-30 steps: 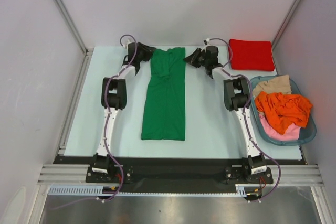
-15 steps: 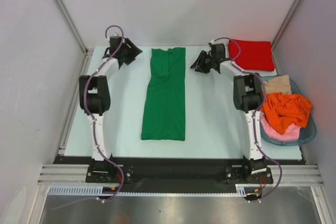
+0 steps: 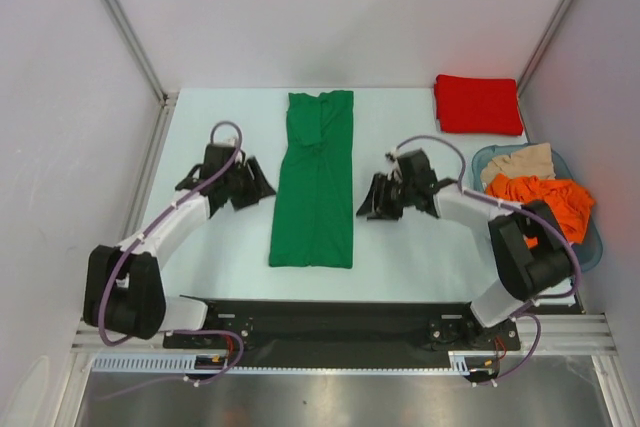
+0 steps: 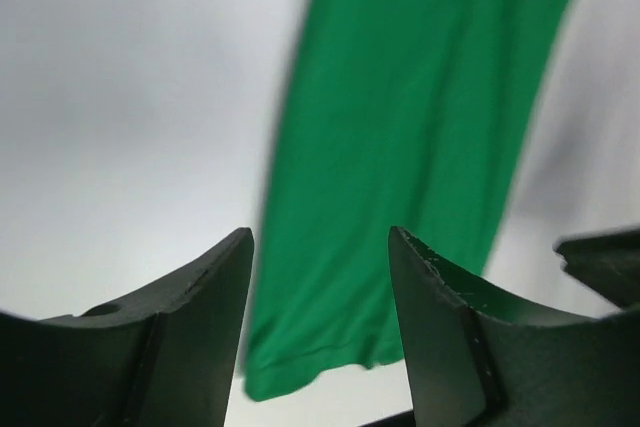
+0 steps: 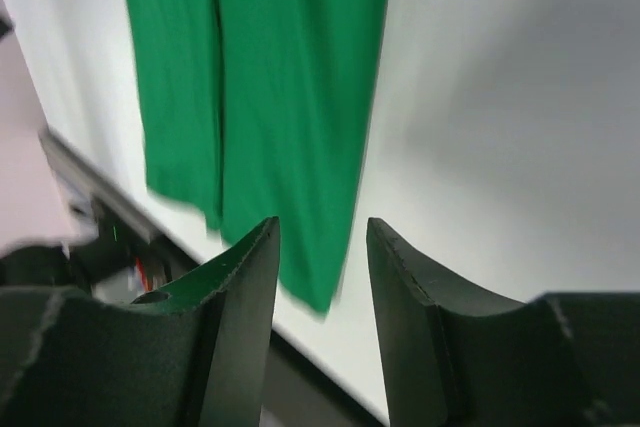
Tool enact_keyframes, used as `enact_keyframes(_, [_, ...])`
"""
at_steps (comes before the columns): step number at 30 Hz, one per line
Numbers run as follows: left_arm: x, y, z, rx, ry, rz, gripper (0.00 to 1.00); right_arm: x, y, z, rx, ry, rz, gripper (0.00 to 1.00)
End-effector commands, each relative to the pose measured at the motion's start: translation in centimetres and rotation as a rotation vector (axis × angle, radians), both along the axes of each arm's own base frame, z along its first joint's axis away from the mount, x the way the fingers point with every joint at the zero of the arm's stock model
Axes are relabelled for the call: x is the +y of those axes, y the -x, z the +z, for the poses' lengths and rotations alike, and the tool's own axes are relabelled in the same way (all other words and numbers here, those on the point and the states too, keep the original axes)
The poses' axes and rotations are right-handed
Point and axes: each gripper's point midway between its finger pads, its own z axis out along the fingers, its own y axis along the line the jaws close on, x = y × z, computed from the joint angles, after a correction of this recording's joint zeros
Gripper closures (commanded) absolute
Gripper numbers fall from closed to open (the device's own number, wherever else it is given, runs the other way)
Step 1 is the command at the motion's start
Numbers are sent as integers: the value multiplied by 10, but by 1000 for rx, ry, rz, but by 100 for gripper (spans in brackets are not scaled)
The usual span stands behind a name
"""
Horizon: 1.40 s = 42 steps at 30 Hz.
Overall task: Fold and stack the t-shirts
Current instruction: Fold the tshirt
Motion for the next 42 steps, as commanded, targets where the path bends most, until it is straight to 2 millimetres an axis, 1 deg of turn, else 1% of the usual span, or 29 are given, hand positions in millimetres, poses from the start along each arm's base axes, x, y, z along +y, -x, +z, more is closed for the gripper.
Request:
enact_keyframes(1, [6,55,-32,93,-45,20,38,25,48,17,8,-110,38,54])
enact_keyframes(2, [2,63,-35,85,-49,22,37,27,57,16,1,-107,52,54])
enact_keyframes(3, [5,72,-41,80,-70,45,36,30,64,14,15,-109,40,54])
enact_keyframes(4, [-5,82,-43,97,-54,52,36,32,80,8,33,-102,56,54])
enact_keyframes(5, [-6,88,-46,108,-57,63,36,31,84,5,32,-96,45,54])
enact_keyframes(6, [0,94,-52,130,-83,89,36,32,87,11,22,-110,34,54])
enact_keyframes(8, [4,102,-59,130,-107,111,36,32,96,4,21,-118,30,54])
enact_keyframes(9, [6,107,-66,139,-111,109,37,34,94,7,12,-134,16,54])
enact_keyframes(10, [5,111,-68,149,-107,96,38,31,99,-1,25,-128,11,55])
enact_keyframes(12, [3,114,-71,150,-95,90,39,30,100,-6,23,-131,-2,55])
enact_keyframes(13, [3,119,-78,161,-90,80,40,29,101,-10,31,-131,-12,56])
enact_keyframes(14, [0,121,-80,165,-74,67,41,27,104,-17,46,-129,-15,56])
enact_keyframes(15, [-1,120,-83,159,-70,63,43,29,104,-17,42,-144,-14,58])
enact_keyframes(17, [-6,123,-85,172,-53,28,46,30,109,-27,84,-150,-17,60])
enact_keyframes(18, [-6,124,-87,180,-57,27,48,32,108,-27,77,-166,-15,61])
enact_keyframes(19, [-6,124,-88,181,-59,22,50,32,110,-32,98,-166,-24,61])
enact_keyframes(22, [-7,128,-92,198,-51,13,55,32,113,-37,111,-170,-26,61])
enact_keyframes(26, [-12,134,-95,214,-19,4,56,32,115,-41,120,-166,-26,61])
enact_keyframes(27, [-14,138,-97,228,-1,-2,56,31,116,-42,124,-165,-29,61])
enact_keyframes(30, [-14,144,-99,239,15,3,57,33,118,-45,134,-170,-29,61])
enact_keyframes(37, [-15,150,-102,261,26,-5,58,38,122,-50,165,-191,-29,62])
enact_keyframes(42, [-15,152,-102,266,28,-6,63,40,123,-54,168,-194,-30,63])
